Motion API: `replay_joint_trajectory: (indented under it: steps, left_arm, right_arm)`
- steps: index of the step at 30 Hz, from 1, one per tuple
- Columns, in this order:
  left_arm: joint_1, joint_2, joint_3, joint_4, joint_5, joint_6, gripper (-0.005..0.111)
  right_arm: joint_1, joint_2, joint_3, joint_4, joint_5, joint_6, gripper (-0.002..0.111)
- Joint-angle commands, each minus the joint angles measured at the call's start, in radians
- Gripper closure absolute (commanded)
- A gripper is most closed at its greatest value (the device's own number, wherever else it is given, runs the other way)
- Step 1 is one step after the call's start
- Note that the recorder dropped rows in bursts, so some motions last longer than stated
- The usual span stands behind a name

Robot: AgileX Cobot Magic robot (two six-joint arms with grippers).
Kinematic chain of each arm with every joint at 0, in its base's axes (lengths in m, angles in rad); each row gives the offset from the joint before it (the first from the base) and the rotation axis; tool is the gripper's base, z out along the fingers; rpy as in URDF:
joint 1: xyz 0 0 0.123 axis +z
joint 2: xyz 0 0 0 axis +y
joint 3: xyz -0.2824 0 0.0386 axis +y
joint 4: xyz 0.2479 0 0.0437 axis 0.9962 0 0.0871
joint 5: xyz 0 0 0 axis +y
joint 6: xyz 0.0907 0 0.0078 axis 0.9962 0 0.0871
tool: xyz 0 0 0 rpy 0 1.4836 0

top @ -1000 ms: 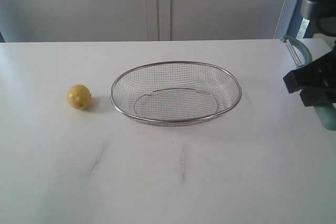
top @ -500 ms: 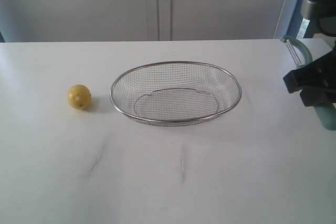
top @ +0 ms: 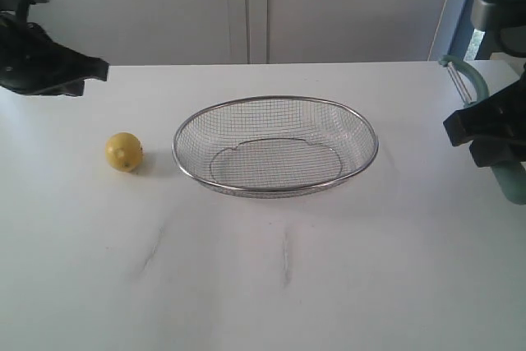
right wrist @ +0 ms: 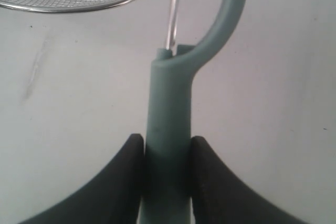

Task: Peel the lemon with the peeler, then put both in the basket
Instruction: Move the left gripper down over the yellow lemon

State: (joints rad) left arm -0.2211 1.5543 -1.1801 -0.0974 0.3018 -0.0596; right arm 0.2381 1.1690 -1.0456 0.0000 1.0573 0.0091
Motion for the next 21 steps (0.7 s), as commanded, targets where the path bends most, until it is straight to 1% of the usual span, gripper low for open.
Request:
replay_joint_trajectory:
  steps: [1,2,4,5,7,9,12,14,15,16,21]
  left_arm:
    - [-0.01,0.132,-0.054,-0.005,-0.117,-0.207,0.107]
    - [-0.01,0.157,-0.064,-0.005,-0.128,-0.272,0.106]
    - [-0.01,0.196,-0.07,-0.005,-0.137,-0.377,0.102]
    - [-0.01,0.213,-0.07,-0.005,-0.145,-0.413,0.097]
    - [-0.01,0.238,-0.07,-0.005,-0.147,-0.433,0.085]
    - [-0.01,0.258,-0.07,-0.005,-0.133,-0.435,0.068]
    - [-0.01,0.27,-0.07,-0.005,-0.103,-0.433,0.039]
    - [-0.01,0.271,-0.07,-0.005,-0.099,-0.431,0.026]
    - [-0.01,0.271,-0.07,-0.005,-0.099,-0.431,0.022]
    - [-0.01,0.271,-0.07,-0.005,-0.104,-0.431,0.021]
    - [-0.014,0.284,-0.07,0.0,-0.109,-0.389,0.021]
  right_arm:
    - [0.0,-0.009,0.001,0.0,-0.01,-0.009,0.103]
    - [0.0,-0.009,0.001,0.0,-0.01,-0.009,0.103]
    - [0.0,-0.009,0.001,0.0,-0.01,-0.009,0.103]
    - [0.0,-0.009,0.001,0.0,-0.01,-0.009,0.103]
    - [0.0,-0.009,0.001,0.0,-0.01,-0.009,0.103]
    - [0.0,-0.009,0.001,0.0,-0.01,-0.009,0.103]
    - [0.0,-0.009,0.001,0.0,-0.01,-0.009,0.103]
    - [0.0,-0.009,0.001,0.0,-0.01,-0.009,0.103]
    - [0.0,-0.009,0.001,0.0,-0.01,-0.009,0.103]
    - [0.0,-0.009,0.001,0.0,-0.01,-0.009,0.103]
    - [0.0,-0.009,0.001,0.0,-0.01,-0.009,0.103]
